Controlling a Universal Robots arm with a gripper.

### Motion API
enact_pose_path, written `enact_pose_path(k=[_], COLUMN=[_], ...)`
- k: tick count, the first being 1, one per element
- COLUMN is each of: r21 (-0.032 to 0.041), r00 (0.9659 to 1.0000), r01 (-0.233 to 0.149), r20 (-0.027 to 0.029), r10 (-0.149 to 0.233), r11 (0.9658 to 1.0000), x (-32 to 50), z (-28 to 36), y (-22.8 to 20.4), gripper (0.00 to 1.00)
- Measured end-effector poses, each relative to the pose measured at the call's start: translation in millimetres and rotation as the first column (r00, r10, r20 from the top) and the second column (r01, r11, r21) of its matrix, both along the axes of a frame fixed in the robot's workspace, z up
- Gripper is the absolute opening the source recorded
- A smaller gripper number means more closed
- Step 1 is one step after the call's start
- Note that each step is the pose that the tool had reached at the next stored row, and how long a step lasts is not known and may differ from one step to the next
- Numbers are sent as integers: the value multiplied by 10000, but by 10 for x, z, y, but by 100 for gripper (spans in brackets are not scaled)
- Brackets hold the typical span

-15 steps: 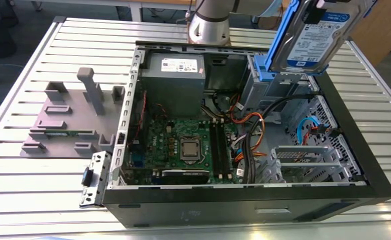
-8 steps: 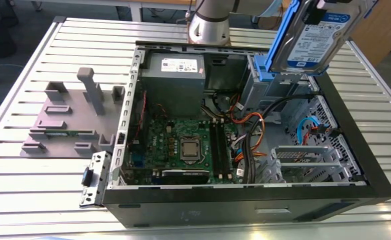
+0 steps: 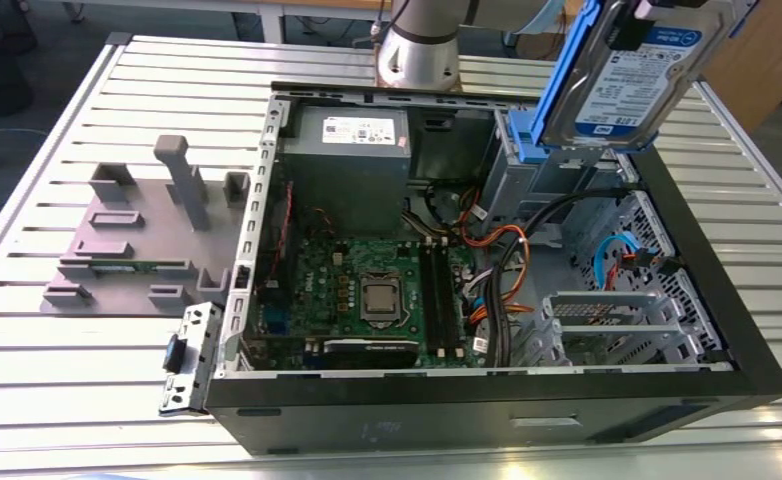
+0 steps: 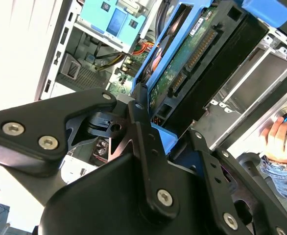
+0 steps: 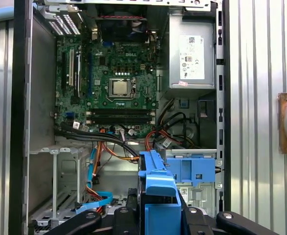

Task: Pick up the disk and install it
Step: 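Pick up the disk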

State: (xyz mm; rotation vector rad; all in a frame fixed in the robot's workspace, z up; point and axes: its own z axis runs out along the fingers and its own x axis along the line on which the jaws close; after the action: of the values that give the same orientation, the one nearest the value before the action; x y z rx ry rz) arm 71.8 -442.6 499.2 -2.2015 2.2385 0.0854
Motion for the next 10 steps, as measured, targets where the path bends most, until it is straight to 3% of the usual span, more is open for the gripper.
enact_pose_path(k=[10], r21=[0], r00=[10000], r01=[0], r20=[0], r10=[0], r11=[10000], x=[0], z=[-1], y=[-24], gripper=[37])
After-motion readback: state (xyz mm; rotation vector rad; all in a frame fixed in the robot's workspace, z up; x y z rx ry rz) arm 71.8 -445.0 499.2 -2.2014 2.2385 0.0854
